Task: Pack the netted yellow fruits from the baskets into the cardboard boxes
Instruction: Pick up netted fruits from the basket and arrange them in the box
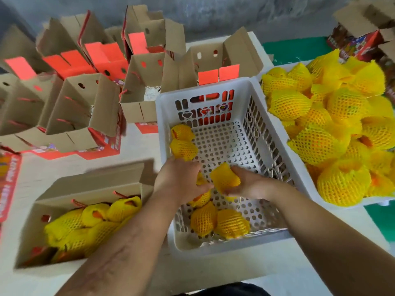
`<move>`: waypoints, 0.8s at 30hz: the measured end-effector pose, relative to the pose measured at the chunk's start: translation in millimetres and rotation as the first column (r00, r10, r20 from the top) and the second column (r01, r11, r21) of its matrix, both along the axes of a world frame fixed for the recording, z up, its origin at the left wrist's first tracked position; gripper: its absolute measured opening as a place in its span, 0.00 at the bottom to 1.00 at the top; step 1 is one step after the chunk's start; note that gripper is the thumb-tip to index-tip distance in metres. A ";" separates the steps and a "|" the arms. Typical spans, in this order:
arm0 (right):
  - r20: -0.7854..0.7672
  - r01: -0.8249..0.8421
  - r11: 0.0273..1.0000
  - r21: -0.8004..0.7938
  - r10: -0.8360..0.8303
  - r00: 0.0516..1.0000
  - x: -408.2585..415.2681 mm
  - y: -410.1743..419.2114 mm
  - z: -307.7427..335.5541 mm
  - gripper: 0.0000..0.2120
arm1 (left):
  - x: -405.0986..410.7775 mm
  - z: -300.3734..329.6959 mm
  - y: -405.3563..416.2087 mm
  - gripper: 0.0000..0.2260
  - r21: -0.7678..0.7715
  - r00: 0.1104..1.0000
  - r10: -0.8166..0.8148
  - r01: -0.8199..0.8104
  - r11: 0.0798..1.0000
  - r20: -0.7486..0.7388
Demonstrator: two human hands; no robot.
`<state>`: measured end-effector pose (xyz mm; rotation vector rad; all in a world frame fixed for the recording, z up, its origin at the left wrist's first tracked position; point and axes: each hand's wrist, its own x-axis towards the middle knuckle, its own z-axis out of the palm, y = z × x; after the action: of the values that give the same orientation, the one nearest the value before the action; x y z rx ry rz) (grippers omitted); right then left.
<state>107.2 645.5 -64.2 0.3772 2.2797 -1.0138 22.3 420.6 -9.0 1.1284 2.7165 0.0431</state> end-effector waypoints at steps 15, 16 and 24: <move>0.169 0.242 0.552 -0.798 -0.180 0.969 -8.1 -25.8 8.1 0.31 | -0.4 -11.5 -10.0 0.37 0.263 0.987 -0.158 0.159 0.952 -0.028; 0.177 0.243 0.555 -0.795 -0.171 0.969 -9.4 -25.8 7.1 0.34 | 0.2 -11.6 -10.8 0.36 0.277 0.991 -0.136 0.134 0.951 -0.013; 0.427 -0.315 0.949 0.005 0.283 0.859 19.5 -35.8 -24.8 0.39 | 1.7 -6.6 -12.4 0.36 0.465 0.986 0.119 -0.159 0.871 0.115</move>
<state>126.7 609.7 -89.0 0.2321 1.9072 -0.6171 24.0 408.3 -15.6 1.0003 2.7806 0.7999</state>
